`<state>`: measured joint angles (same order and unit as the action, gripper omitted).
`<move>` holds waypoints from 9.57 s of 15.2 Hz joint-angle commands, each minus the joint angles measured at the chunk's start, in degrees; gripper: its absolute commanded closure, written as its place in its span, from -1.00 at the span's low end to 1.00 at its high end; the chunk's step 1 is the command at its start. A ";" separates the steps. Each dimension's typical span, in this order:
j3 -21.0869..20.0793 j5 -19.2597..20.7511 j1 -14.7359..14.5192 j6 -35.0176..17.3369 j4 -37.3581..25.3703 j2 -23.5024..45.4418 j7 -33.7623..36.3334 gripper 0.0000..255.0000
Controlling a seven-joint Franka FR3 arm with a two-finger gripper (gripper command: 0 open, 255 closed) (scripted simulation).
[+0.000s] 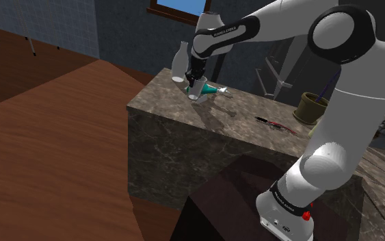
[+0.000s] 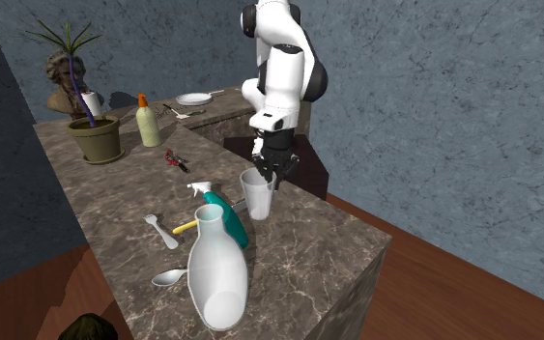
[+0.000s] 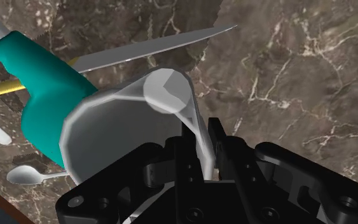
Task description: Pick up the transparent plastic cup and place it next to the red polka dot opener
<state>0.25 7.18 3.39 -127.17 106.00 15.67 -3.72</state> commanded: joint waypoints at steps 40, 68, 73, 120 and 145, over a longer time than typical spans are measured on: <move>2.73 -1.85 3.77 20.07 -5.25 -15.59 -9.30 1.00; 24.54 2.89 18.17 17.37 15.80 -37.44 -43.09 1.00; 29.85 3.30 20.23 17.49 14.17 -36.73 -50.36 1.00; 48.80 -10.91 21.94 -10.00 24.69 -16.91 -77.45 1.00; 47.41 -3.66 22.75 -2.92 22.32 -23.93 -72.24 -1.00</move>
